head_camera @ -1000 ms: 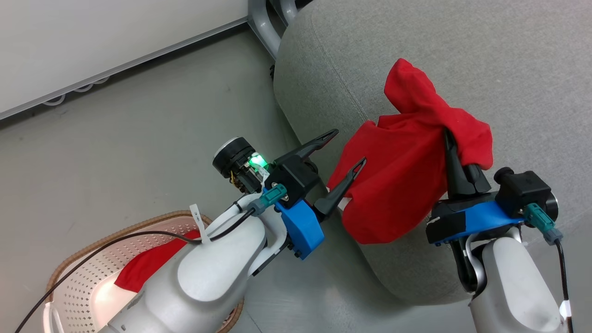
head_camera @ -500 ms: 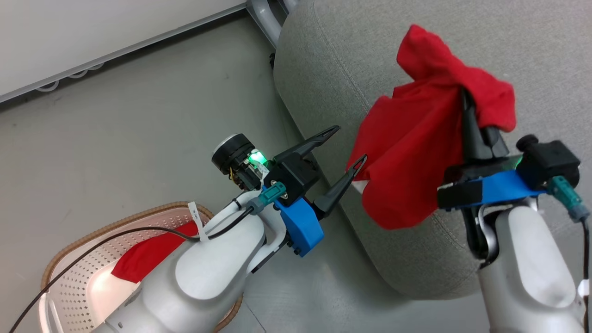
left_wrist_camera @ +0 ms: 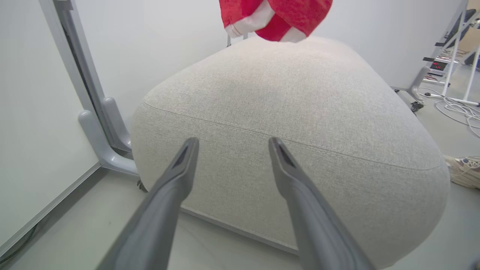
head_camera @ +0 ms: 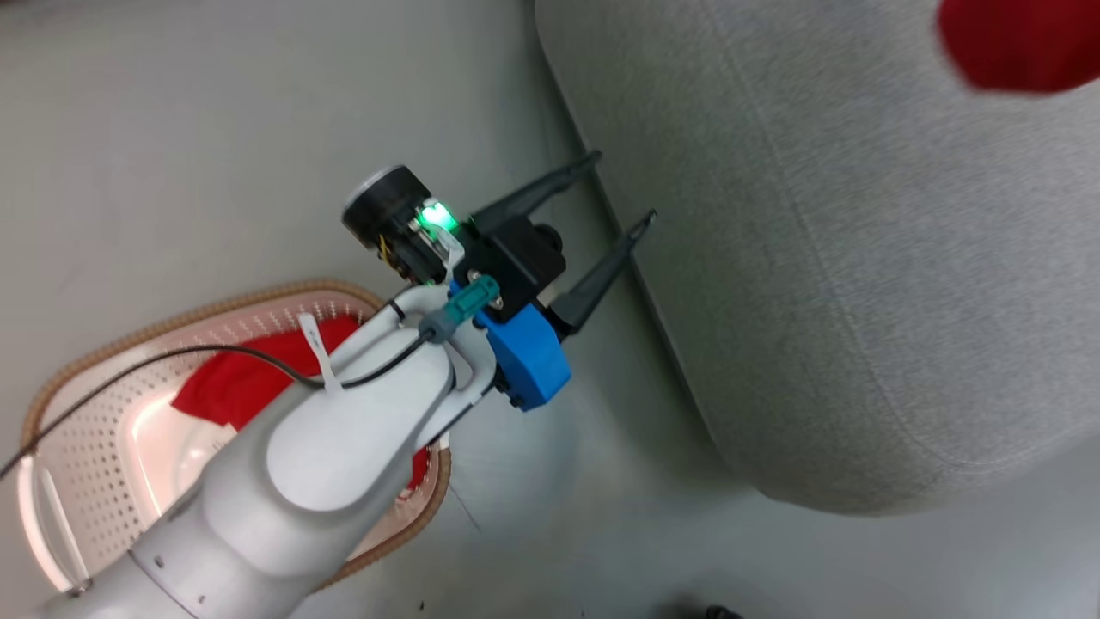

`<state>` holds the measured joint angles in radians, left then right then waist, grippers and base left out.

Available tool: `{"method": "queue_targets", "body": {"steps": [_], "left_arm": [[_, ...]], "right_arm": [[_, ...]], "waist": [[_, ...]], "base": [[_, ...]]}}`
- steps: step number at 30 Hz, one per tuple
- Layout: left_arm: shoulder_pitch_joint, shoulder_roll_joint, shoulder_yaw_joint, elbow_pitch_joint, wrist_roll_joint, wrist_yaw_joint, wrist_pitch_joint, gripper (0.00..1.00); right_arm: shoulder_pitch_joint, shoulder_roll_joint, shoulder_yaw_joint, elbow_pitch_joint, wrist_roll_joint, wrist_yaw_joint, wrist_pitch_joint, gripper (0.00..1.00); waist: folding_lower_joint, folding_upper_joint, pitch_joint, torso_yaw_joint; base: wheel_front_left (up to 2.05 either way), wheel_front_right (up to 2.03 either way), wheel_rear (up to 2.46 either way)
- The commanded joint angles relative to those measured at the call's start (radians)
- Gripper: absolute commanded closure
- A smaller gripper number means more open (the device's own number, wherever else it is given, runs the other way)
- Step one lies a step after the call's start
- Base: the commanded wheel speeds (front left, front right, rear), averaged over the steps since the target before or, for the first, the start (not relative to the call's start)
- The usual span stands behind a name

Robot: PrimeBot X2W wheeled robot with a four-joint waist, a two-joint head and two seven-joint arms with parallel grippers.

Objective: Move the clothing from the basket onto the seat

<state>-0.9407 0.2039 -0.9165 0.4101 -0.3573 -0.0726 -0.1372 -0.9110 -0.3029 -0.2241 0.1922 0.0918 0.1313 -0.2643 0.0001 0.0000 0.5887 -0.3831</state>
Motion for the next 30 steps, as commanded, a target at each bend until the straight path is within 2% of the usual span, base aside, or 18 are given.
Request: {"method": "queue_targets", "body": {"steps": [1,8,12,17,25,30], "left_arm": [[-0.016,0.010,0.004,-0.006,0.008,0.005,0.004,0.00],[-0.074,0.061,0.017,-0.067,0.026,0.008,0.035,0.00],[-0.098,0.079,0.020,-0.093,0.033,0.008,0.046,0.00],[-0.108,0.091,0.020,-0.111,0.035,0.017,0.051,0.00],[-0.098,0.093,0.011,-0.116,0.029,0.022,0.046,0.00],[-0.100,0.099,0.010,-0.112,0.025,0.026,0.042,0.00]], "right_arm": [[-0.018,-0.009,-0.008,-0.002,0.008,-0.001,0.000,1.00],[-0.118,-0.152,-0.130,0.082,0.058,-0.001,0.000,1.00],[-0.125,-0.185,-0.166,0.185,0.066,-0.001,-0.001,1.00],[-0.095,-0.185,-0.138,0.295,0.011,-0.001,-0.001,1.00],[-0.085,-0.090,-0.160,0.414,-0.040,-0.001,-0.001,1.00],[-0.068,-0.065,-0.164,0.479,-0.053,-0.001,0.000,1.00]], "waist": [[-0.0001,0.0000,0.072,0.014],[-0.0001,0.0000,0.203,0.034],[-0.0001,0.0000,0.257,0.047],[-0.0001,0.0000,0.293,0.059],[-0.0001,0.0000,0.303,0.069],[-0.0001,0.0000,0.296,0.072]], "base": [[0.00,0.00,0.00],[0.00,0.00,0.00],[0.00,0.00,0.00],[0.00,0.00,0.00],[0.00,0.00,0.00],[0.00,0.00,0.00]]}}
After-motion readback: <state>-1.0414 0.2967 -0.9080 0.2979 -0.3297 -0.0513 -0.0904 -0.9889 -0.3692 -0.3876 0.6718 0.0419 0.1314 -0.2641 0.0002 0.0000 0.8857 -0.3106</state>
